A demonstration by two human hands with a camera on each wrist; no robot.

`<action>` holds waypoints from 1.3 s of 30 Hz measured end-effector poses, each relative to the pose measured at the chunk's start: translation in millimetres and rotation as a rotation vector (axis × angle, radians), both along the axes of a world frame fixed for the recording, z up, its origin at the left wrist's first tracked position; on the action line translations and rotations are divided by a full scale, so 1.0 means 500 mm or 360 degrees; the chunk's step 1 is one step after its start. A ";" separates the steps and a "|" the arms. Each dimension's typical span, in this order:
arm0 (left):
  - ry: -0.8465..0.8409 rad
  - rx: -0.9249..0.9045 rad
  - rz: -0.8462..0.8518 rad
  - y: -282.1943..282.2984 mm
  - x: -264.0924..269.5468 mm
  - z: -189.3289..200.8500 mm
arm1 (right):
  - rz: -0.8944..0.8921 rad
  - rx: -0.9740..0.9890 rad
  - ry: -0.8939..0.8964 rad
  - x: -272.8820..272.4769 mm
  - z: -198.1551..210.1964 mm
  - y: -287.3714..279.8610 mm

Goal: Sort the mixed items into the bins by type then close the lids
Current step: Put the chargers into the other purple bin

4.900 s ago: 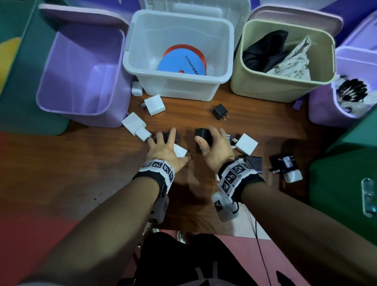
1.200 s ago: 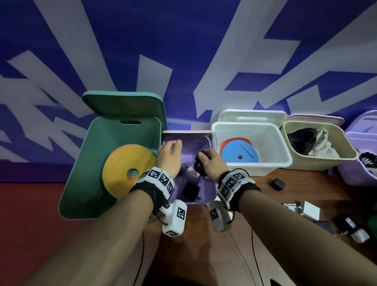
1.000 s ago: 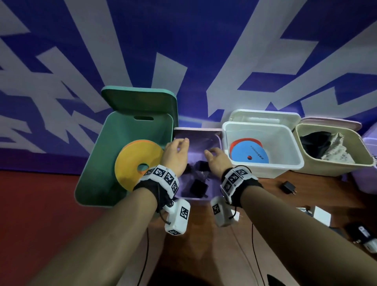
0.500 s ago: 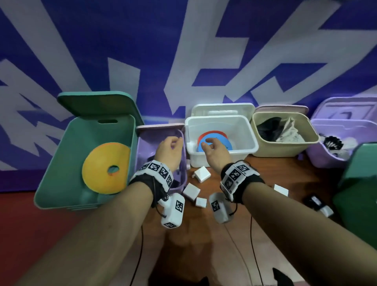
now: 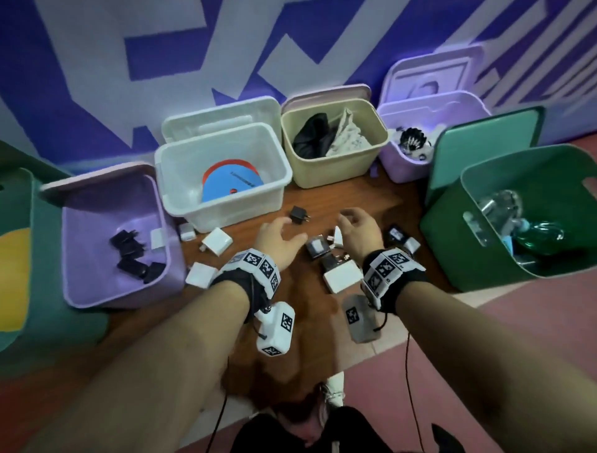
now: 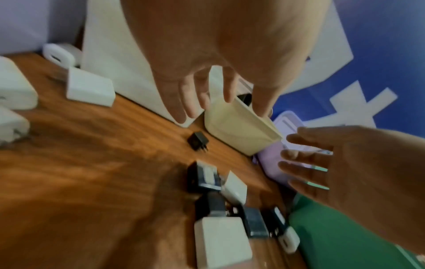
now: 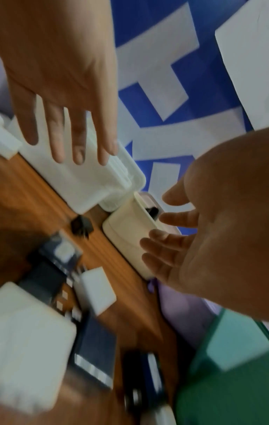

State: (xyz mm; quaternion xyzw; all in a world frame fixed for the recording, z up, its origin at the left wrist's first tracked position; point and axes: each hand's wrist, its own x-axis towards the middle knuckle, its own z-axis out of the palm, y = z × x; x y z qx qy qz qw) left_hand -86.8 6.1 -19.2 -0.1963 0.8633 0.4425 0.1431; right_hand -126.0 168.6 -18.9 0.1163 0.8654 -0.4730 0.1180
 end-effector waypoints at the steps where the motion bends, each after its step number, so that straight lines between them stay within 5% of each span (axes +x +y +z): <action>1: -0.0037 -0.0045 -0.0068 0.027 0.000 -0.019 | -0.0015 0.0030 -0.0034 0.003 -0.015 0.034; 7: -0.0213 -0.0275 -0.0290 0.121 0.002 -0.100 | 0.0043 0.0239 -0.0165 0.003 -0.090 0.158; 13: -0.0360 -0.0434 -0.0408 0.162 -0.004 -0.158 | 0.0435 0.0494 -0.0282 -0.009 -0.152 0.192; 24: -0.0434 -0.0793 -0.0837 0.181 -0.014 -0.211 | 0.0608 0.0380 -0.0359 -0.034 -0.192 0.192; 39: -0.0194 -0.0865 -0.0645 0.152 -0.013 -0.233 | 0.0697 0.0457 -0.0238 -0.057 -0.229 0.185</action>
